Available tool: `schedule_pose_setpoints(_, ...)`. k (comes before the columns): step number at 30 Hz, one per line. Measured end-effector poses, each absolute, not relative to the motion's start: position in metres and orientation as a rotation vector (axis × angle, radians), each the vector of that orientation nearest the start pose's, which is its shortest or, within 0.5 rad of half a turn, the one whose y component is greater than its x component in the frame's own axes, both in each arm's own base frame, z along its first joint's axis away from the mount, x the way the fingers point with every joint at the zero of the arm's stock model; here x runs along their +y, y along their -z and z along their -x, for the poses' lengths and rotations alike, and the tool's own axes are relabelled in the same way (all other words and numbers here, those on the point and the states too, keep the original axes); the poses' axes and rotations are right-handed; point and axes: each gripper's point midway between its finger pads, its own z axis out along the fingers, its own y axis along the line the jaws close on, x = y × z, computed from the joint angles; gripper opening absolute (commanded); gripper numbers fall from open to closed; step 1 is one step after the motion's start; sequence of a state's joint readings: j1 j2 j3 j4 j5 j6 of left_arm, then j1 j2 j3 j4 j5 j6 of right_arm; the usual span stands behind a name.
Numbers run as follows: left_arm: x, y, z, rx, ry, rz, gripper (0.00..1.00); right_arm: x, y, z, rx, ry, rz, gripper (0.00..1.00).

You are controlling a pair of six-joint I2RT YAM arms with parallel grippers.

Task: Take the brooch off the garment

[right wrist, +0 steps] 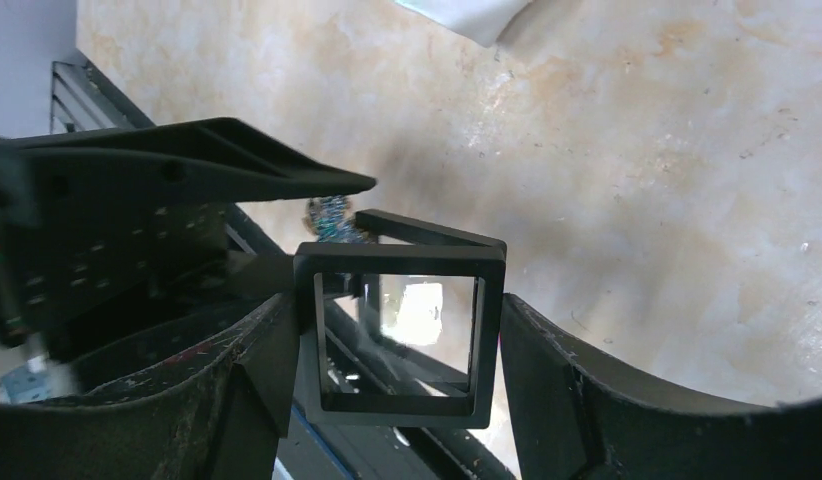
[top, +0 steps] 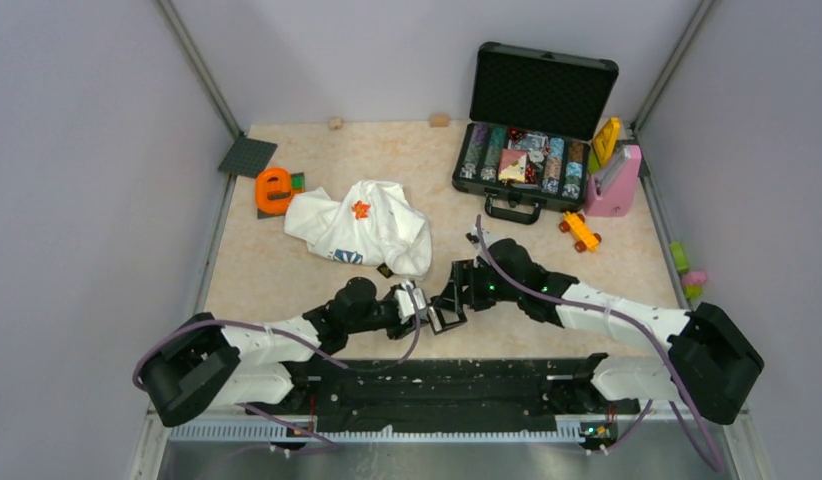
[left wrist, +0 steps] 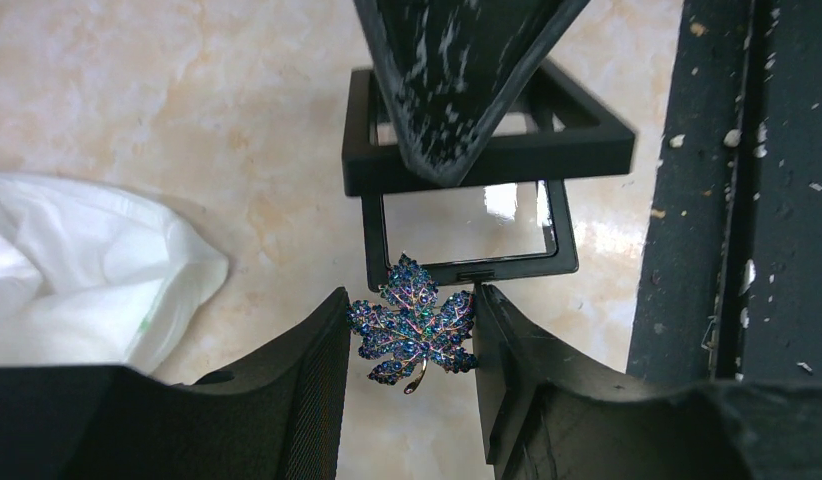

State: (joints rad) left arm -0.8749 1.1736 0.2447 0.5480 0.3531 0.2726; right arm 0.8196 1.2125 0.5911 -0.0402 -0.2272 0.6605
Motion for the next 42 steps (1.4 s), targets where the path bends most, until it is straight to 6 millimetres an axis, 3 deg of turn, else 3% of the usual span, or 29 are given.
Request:
schedule_pose_setpoints(3, -0.277, -0.058, -0.171, 1.592, 0.708, -1.294, 0.38, 0.286, -0.102, -0.177, 2.384, -1.025, 0.326, 0.49)
schedule_pose_setpoints(8, -0.275, -0.059, -0.178, 1.607, 0.666, -1.281, 0.39, 0.286, -0.111, -0.178, 2.353, -1.051, 0.298, 0.46)
schedule_pose_setpoints(18, -0.275, -0.086, -0.179, 1.502, 0.663, -1.231, 0.4, 0.286, -0.082, -0.172, 2.372, -1.158, 0.173, 0.44)
schedule_pose_setpoints(33, -0.278, -0.058, -0.168, 1.561, 0.716, -1.315, 0.4, 0.305, -0.082, -0.175, 2.302, -1.347, 0.075, 0.42)
schedule_pose_setpoints(42, -0.284, -0.059, -0.162, 1.534, 0.759, -1.349, 0.41, 0.309, -0.08, -0.177, 2.279, -1.395, 0.054, 0.41)
